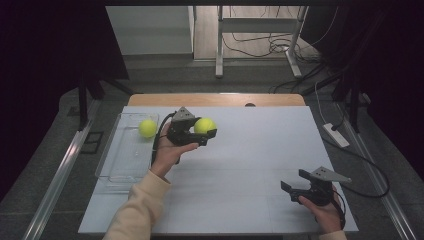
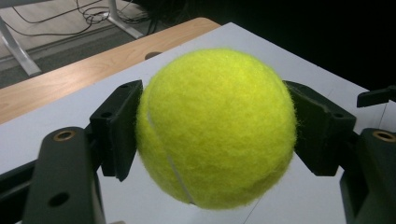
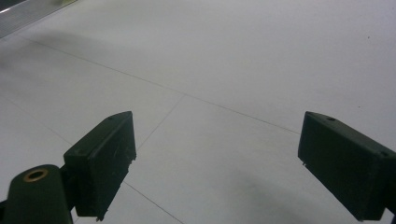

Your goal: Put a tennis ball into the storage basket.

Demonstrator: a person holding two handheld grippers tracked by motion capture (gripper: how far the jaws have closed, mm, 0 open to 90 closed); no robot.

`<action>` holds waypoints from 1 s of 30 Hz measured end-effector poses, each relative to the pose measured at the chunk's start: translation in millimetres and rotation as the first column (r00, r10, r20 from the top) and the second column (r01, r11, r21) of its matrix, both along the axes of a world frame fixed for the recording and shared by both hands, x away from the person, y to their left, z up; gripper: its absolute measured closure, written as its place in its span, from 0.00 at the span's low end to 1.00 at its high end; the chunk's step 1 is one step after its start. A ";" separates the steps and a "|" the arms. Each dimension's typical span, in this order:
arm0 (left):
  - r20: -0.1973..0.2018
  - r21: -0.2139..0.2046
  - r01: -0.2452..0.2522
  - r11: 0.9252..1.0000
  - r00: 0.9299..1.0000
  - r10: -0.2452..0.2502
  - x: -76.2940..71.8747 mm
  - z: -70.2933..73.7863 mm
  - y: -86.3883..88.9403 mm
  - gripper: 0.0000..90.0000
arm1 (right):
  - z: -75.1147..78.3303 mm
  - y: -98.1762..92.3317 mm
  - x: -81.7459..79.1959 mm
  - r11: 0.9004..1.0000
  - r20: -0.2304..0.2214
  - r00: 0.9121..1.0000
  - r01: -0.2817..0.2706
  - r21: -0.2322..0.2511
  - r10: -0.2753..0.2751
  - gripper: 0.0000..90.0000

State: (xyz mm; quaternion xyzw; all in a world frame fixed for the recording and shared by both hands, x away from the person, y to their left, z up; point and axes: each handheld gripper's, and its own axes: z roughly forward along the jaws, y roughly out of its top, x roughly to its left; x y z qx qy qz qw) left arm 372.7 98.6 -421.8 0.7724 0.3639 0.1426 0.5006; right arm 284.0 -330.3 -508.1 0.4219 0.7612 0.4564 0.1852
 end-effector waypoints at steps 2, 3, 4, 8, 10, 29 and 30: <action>-0.001 -0.004 -0.003 1.000 1.000 0.003 -0.5 -0.2 1.7 0.29 | -0.1 0.6 -0.2 1.000 -0.001 1.000 -0.001 -0.001 0.001 0.12; 0.000 -0.006 -0.004 1.000 1.000 0.004 -0.8 -0.2 2.5 0.29 | -0.1 0.6 -0.2 1.000 -0.001 1.000 -0.001 -0.001 0.001 0.12; 0.001 -0.006 -0.007 1.000 1.000 0.007 -1.1 -0.2 3.8 0.29 | 0.0 0.8 -0.1 1.000 -0.001 1.000 0.000 -0.001 0.000 0.12; 0.004 -0.012 -0.015 1.000 1.000 0.015 -2.0 0.4 8.8 0.29 | 0.0 0.7 -0.1 1.000 0.000 1.000 0.001 0.000 -0.001 0.12; 0.005 -0.016 -0.019 1.000 1.000 0.019 -2.6 0.6 10.5 0.29 | -0.1 0.6 -0.1 1.000 0.000 1.000 0.001 -0.001 -0.001 0.12; 0.015 -0.022 -0.076 0.997 0.997 0.076 -11.8 0.5 37.7 0.29 | 0.3 -0.8 -0.6 1.000 -0.003 1.000 0.005 0.000 -0.005 0.12; 0.017 -0.025 -0.078 0.997 0.997 0.079 -12.6 0.4 39.9 0.29 | 0.4 -0.8 -0.7 1.000 -0.002 1.000 0.005 -0.002 -0.005 0.12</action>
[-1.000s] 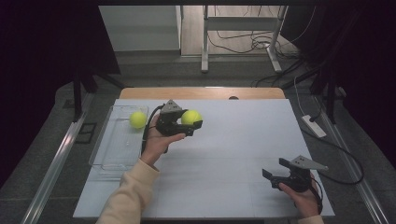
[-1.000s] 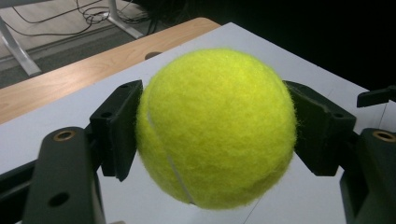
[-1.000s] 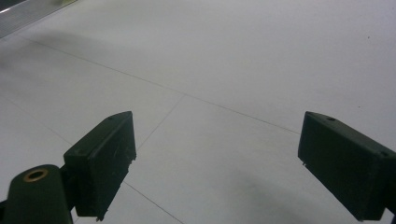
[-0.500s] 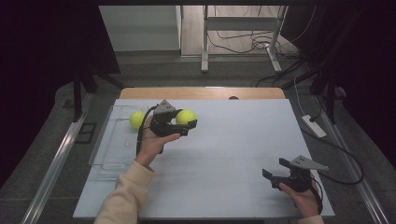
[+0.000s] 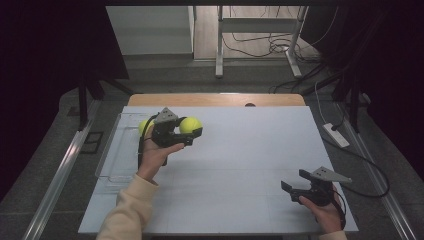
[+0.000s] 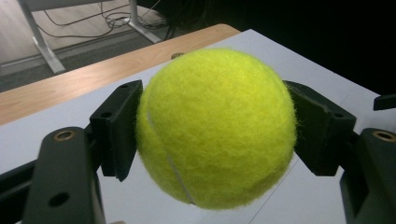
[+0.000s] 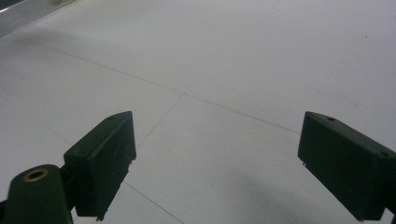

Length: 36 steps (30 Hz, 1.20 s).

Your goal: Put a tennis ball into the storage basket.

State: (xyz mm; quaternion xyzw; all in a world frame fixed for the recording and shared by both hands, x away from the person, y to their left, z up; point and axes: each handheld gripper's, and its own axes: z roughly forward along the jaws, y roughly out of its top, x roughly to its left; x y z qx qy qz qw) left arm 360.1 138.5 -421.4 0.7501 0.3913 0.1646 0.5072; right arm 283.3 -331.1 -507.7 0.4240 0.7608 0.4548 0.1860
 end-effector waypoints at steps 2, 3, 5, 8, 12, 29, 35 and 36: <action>0.000 -0.005 -0.004 1.000 1.000 0.004 -1.1 -0.3 2.5 0.29 | 0.2 -0.2 -0.1 1.000 0.001 1.000 0.001 -0.001 -0.001 0.12; 0.002 -0.004 -0.005 1.000 1.000 0.005 -1.8 -0.5 4.5 0.29 | 0.3 -0.5 -0.1 1.000 0.002 1.000 0.003 -0.002 -0.003 0.12; 0.002 -0.007 -0.012 1.000 1.000 0.012 -2.9 -1.1 7.7 0.29 | -0.1 -0.3 -0.1 1.000 0.000 1.000 0.001 -0.003 -0.001 0.12; 0.002 -0.005 -0.023 1.000 1.000 0.023 -3.3 -1.6 11.1 0.29 | -0.3 -0.3 0.0 1.000 0.000 1.000 0.000 -0.004 0.000 0.12; 0.001 -0.014 -0.039 0.999 0.999 0.039 -4.1 -2.3 16.4 0.29 | -0.3 -0.2 0.1 1.000 0.000 1.000 -0.002 -0.005 0.002 0.12; 0.010 -0.053 -0.084 0.995 0.996 0.085 -11.6 1.8 39.8 0.29 | -0.3 -0.4 -0.4 1.000 -0.002 1.000 0.000 -0.007 0.000 0.12; 0.011 -0.050 -0.099 0.994 0.995 0.100 -11.8 0.9 44.9 0.29 | -0.4 -0.8 -0.3 1.000 -0.001 1.000 0.001 -0.006 -0.001 0.12; 0.010 -0.047 -0.103 0.994 0.995 0.103 -12.2 0.6 45.7 0.29 | -0.3 -0.7 -0.4 1.000 -0.002 1.000 0.002 -0.008 -0.002 0.12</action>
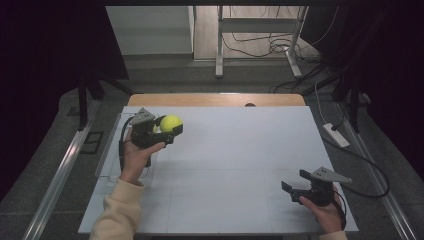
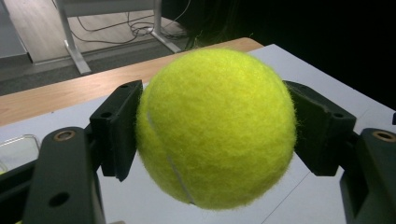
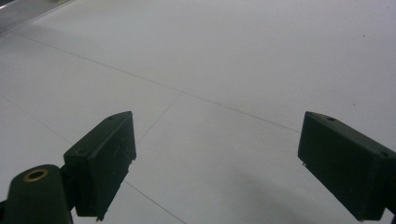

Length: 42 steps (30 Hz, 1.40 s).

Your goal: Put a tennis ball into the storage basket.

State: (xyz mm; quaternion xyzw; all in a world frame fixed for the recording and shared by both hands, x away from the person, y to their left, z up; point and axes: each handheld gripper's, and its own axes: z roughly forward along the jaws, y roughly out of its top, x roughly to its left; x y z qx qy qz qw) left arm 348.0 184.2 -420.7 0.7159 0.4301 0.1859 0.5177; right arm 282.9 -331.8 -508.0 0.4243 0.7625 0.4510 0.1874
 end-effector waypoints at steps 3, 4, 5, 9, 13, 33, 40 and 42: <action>0.001 0.007 -0.008 1.000 1.000 0.008 -1.4 -1.1 1.8 0.29 | 0.1 0.4 -0.1 1.000 0.000 1.000 -0.002 -0.002 0.002 0.12; 0.001 0.004 -0.011 1.000 1.000 0.011 -1.6 -1.5 2.5 0.29 | 0.0 0.5 -0.1 1.000 0.001 1.000 -0.003 0.000 0.003 0.12; 0.000 0.004 -0.012 1.000 1.000 0.012 -2.0 -1.5 3.6 0.29 | 0.0 0.4 -0.1 1.000 0.001 1.000 -0.003 0.000 0.003 0.12; -0.001 0.011 -0.021 1.000 1.000 0.021 -2.4 -2.0 6.0 0.29 | 0.0 0.2 -0.1 1.000 0.001 1.000 -0.002 -0.002 0.002 0.12; -0.004 0.018 -0.032 0.999 0.999 0.032 -2.3 -3.3 9.3 0.29 | 0.1 0.2 -0.2 1.000 0.003 1.000 -0.003 -0.002 0.003 0.12; -0.012 0.009 -0.089 0.996 0.996 0.089 -6.7 -4.9 32.0 0.29 | 0.1 0.3 -0.2 1.000 0.003 1.000 -0.004 -0.002 0.004 0.12; -0.013 0.020 -0.120 0.993 0.993 0.120 -8.0 -5.5 40.3 0.29 | 0.2 0.1 -0.3 1.000 0.004 1.000 -0.005 0.002 0.005 0.12; -0.012 0.021 -0.127 0.992 0.992 0.127 -8.3 -5.5 42.7 0.29 | 0.3 0.1 -0.4 1.000 0.004 1.000 -0.005 -0.001 0.005 0.12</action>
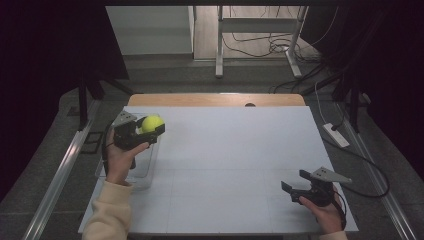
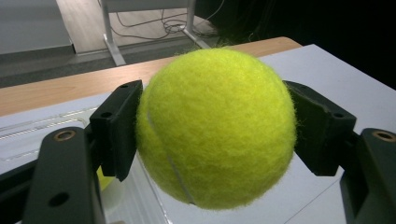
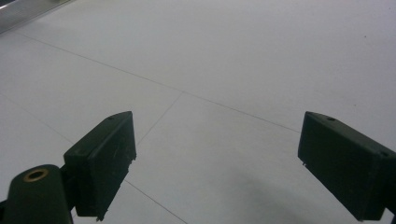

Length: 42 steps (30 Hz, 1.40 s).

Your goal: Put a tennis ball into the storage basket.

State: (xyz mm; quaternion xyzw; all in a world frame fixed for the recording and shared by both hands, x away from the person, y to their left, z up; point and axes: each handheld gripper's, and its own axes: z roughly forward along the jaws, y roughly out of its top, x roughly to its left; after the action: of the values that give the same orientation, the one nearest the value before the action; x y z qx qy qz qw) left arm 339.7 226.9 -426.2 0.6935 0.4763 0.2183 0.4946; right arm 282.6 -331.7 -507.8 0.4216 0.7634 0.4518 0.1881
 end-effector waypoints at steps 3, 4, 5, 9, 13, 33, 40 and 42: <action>-0.001 0.009 -0.012 1.000 1.000 0.012 -0.1 -0.2 2.3 0.29 | -0.2 -0.1 0.0 1.000 0.000 1.000 -0.001 0.002 0.001 0.12; 0.000 0.011 -0.014 1.000 1.000 0.014 0.0 -0.5 3.4 0.29 | -0.3 -0.2 0.1 1.000 0.000 1.000 -0.001 0.002 0.001 0.12; -0.002 0.011 -0.018 1.000 1.000 0.018 0.0 -0.6 4.1 0.29 | -0.2 -0.3 0.1 1.000 0.000 1.000 0.000 0.002 0.000 0.12; -0.003 0.022 -0.034 0.999 0.999 0.034 -0.1 -1.6 7.6 0.29 | 0.1 0.0 0.0 1.000 0.000 1.000 0.000 -0.001 0.000 0.12; -0.009 0.040 -0.056 0.998 0.998 0.056 0.1 -3.8 11.6 0.29 | 0.0 0.7 -0.2 1.000 0.000 1.000 -0.003 0.002 0.003 0.12; -0.030 0.064 -0.139 0.988 0.990 0.141 -3.5 -8.9 37.8 0.29 | -0.1 1.1 -0.1 1.000 -0.001 1.000 -0.004 0.001 0.004 0.12; -0.045 0.074 -0.158 0.985 0.986 0.161 -2.6 -12.8 44.5 0.29 | -0.4 1.6 0.0 1.000 0.000 1.000 -0.005 0.000 0.005 0.12; -0.049 0.075 -0.164 0.984 0.985 0.168 -2.2 -13.6 46.5 0.29 | -0.6 1.2 0.1 1.000 -0.001 1.000 -0.004 0.000 0.004 0.12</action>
State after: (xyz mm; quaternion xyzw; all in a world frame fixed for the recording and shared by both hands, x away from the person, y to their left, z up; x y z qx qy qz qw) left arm 337.5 273.4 -439.8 0.6740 0.5379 0.2563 0.4366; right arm 282.7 -330.5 -508.3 0.4204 0.7644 0.4518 0.1866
